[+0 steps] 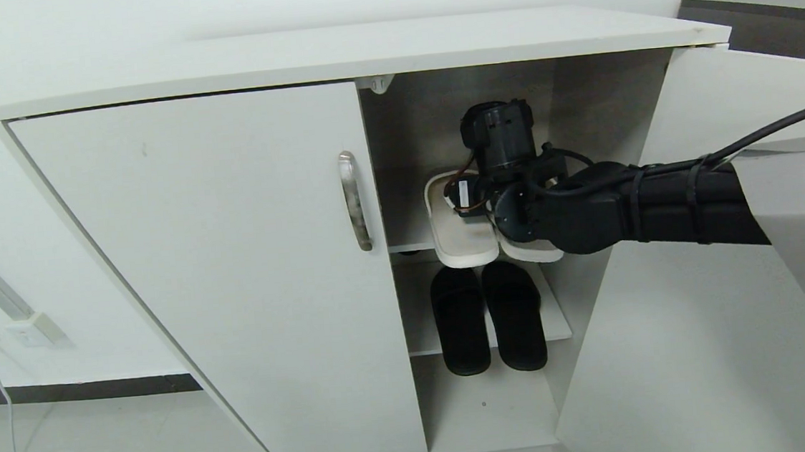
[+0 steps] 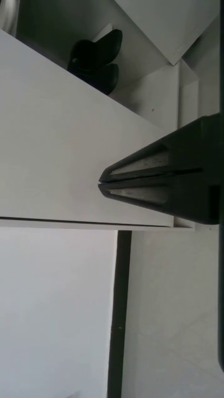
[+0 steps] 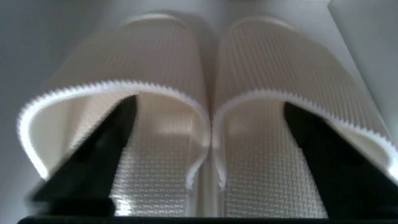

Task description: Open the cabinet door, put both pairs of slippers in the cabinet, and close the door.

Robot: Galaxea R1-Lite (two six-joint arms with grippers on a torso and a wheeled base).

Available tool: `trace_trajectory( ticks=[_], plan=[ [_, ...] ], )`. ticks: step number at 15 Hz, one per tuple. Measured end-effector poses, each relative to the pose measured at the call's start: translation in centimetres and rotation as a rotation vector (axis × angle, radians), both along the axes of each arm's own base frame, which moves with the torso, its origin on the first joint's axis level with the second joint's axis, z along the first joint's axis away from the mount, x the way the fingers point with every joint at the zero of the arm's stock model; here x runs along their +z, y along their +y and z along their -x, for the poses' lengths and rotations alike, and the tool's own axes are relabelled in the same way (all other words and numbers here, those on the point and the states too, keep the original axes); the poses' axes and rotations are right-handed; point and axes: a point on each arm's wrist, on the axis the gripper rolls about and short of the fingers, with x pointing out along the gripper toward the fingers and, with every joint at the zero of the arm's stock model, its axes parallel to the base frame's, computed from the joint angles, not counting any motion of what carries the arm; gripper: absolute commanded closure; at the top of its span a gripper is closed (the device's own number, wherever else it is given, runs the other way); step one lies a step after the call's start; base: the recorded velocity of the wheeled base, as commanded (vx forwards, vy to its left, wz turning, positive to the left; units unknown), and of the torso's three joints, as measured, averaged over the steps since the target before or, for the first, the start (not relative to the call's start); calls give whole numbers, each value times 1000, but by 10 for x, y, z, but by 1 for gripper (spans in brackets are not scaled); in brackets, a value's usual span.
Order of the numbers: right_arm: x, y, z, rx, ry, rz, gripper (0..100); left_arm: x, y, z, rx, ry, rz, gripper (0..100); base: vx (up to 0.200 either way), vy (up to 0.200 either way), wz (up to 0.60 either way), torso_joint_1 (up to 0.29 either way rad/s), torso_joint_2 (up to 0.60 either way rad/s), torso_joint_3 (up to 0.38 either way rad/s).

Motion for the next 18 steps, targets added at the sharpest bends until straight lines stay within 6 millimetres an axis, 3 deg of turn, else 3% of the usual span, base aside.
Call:
trace_trajectory(
  ticks=[5, 10, 13, 16, 17, 18],
  plan=[
    [2, -3, 34, 26, 37, 4, 0, 0, 0, 0, 1, 0, 0, 100, 0, 0, 0, 0, 0, 0],
    [15, -20, 99, 99, 50, -6, 0, 0, 0, 0, 1, 0, 0, 100, 0, 0, 0, 0, 0, 0],
    [3, -32, 138, 168, 52, -11, 0, 0, 0, 0, 1, 0, 0, 100, 0, 0, 0, 0, 0, 0],
    [-10, -42, 164, 272, 14, -73, 0, 0, 0, 0, 0, 0, 0, 100, 0, 0, 0, 0, 0, 0],
    [-13, -44, 169, 311, 5, -90, 100, 0, 0, 0, 0, 0, 0, 100, 0, 0, 0, 0, 0, 0],
    [-18, -45, 174, 335, 11, -85, 100, 0, 0, 0, 0, 0, 0, 100, 0, 0, 0, 0, 0, 0]
  ],
)
